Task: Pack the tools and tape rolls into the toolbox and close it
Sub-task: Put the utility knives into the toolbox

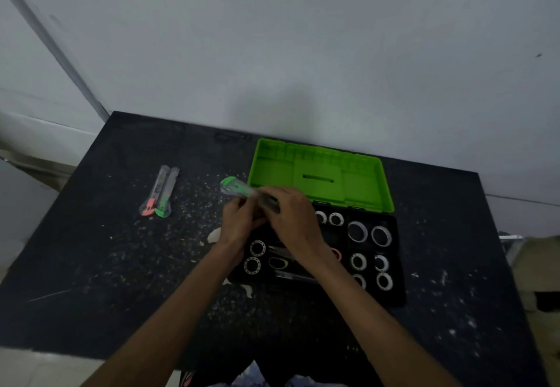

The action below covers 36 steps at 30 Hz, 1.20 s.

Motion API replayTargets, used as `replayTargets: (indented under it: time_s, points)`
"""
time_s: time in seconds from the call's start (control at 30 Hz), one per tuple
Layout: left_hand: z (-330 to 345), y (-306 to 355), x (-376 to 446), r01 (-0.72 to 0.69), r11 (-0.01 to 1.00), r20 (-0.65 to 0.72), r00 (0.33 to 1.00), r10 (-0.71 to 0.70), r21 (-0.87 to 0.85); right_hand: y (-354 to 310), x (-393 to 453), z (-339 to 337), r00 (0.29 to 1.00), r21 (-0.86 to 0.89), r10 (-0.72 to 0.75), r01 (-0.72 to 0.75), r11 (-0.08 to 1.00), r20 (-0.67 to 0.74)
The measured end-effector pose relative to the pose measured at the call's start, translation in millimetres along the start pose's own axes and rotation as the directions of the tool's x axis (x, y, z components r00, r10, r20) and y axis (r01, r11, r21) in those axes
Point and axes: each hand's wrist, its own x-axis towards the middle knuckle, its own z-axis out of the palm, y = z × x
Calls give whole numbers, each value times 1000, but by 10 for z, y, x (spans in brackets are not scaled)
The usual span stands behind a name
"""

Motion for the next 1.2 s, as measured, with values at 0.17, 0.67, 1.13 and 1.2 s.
replayTargets:
  time_s: [0.17, 0.67, 1.13, 1.2]
  points:
    - [81, -237, -176, -23, 996, 109, 994, 13, 89, 310, -281, -378, 999, -69, -3, 7, 998, 52]
    - [-554, -825, -347, -128, 793, -25, 984, 178, 596, 832, -670, -576, 967, -199, 165, -126, 972, 192]
    - [-640, -884, -345, -194, 785, 48, 977, 206, 589, 1044, -710, -632, 957, -161, 174, -139, 977, 233]
    - [-632, -884, -348, -196, 795, 60, 978, 198, 574, 1054, -742, -621, 961, -132, 169, -142, 981, 217]
